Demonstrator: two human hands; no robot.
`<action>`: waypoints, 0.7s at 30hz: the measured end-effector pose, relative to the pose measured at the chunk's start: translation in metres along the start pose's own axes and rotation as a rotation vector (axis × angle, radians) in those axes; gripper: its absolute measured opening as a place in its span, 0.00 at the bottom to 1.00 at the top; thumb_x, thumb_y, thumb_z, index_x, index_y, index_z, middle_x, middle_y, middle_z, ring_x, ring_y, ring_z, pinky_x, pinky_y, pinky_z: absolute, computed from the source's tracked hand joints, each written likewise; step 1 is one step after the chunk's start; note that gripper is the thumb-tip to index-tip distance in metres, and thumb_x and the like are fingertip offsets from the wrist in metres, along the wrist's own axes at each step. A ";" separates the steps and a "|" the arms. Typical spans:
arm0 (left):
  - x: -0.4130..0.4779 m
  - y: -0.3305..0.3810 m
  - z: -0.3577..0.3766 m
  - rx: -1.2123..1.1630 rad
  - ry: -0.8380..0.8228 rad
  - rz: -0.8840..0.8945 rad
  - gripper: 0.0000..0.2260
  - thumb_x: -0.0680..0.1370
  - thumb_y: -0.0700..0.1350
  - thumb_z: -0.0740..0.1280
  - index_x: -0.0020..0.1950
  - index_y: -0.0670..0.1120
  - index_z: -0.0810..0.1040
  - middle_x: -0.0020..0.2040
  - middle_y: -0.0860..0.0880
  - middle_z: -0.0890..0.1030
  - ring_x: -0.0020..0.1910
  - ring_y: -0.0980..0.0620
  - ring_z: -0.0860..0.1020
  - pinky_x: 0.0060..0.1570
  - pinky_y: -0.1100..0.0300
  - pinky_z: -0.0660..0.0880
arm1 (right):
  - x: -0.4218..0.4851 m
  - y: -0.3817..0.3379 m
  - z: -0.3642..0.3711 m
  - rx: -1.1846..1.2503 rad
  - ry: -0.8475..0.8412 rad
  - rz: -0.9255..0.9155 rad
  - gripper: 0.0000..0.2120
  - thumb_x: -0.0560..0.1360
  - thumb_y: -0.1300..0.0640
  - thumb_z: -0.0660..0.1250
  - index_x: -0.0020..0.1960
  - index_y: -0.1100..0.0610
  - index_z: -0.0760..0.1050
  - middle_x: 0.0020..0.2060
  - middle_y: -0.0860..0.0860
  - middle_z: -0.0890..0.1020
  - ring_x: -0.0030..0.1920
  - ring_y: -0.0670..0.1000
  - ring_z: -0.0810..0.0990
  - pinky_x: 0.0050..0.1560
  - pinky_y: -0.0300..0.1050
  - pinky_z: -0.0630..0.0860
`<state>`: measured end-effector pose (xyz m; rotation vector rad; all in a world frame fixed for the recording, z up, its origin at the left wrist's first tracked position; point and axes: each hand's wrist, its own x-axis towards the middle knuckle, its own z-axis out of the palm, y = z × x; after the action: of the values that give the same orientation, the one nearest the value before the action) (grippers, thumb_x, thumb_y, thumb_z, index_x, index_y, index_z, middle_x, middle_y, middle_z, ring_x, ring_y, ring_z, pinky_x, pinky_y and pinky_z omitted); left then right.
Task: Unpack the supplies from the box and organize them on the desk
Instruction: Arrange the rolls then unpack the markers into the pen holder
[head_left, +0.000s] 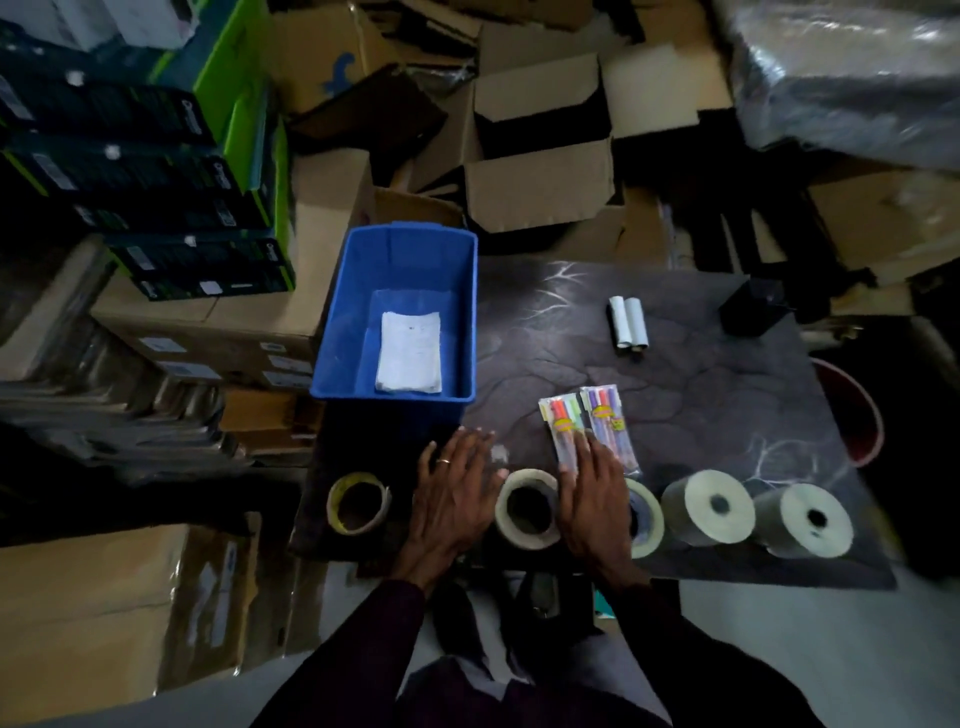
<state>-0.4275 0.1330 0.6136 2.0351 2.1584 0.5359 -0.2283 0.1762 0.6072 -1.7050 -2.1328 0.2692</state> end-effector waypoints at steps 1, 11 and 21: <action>-0.001 0.010 0.006 -0.007 -0.036 0.026 0.23 0.80 0.58 0.57 0.73 0.52 0.70 0.72 0.52 0.73 0.74 0.50 0.67 0.69 0.43 0.64 | -0.003 0.018 -0.006 -0.054 -0.006 0.038 0.25 0.81 0.49 0.53 0.74 0.60 0.69 0.71 0.58 0.73 0.70 0.60 0.72 0.71 0.60 0.66; -0.021 0.057 0.055 0.001 -0.279 0.072 0.27 0.79 0.62 0.57 0.76 0.51 0.66 0.75 0.46 0.68 0.76 0.46 0.64 0.73 0.41 0.58 | -0.042 0.090 -0.001 -0.135 -0.124 0.120 0.27 0.83 0.45 0.47 0.72 0.58 0.72 0.71 0.58 0.74 0.72 0.60 0.70 0.70 0.57 0.68; -0.015 0.071 0.076 -0.020 -0.244 -0.011 0.29 0.80 0.61 0.58 0.77 0.48 0.63 0.77 0.42 0.64 0.77 0.42 0.59 0.75 0.41 0.56 | -0.040 0.095 0.005 -0.009 -0.116 0.098 0.27 0.83 0.46 0.53 0.76 0.60 0.65 0.74 0.58 0.68 0.74 0.59 0.65 0.74 0.54 0.62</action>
<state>-0.3341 0.1329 0.5647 1.9615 2.0127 0.2882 -0.1390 0.1606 0.5584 -1.8430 -2.1374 0.3962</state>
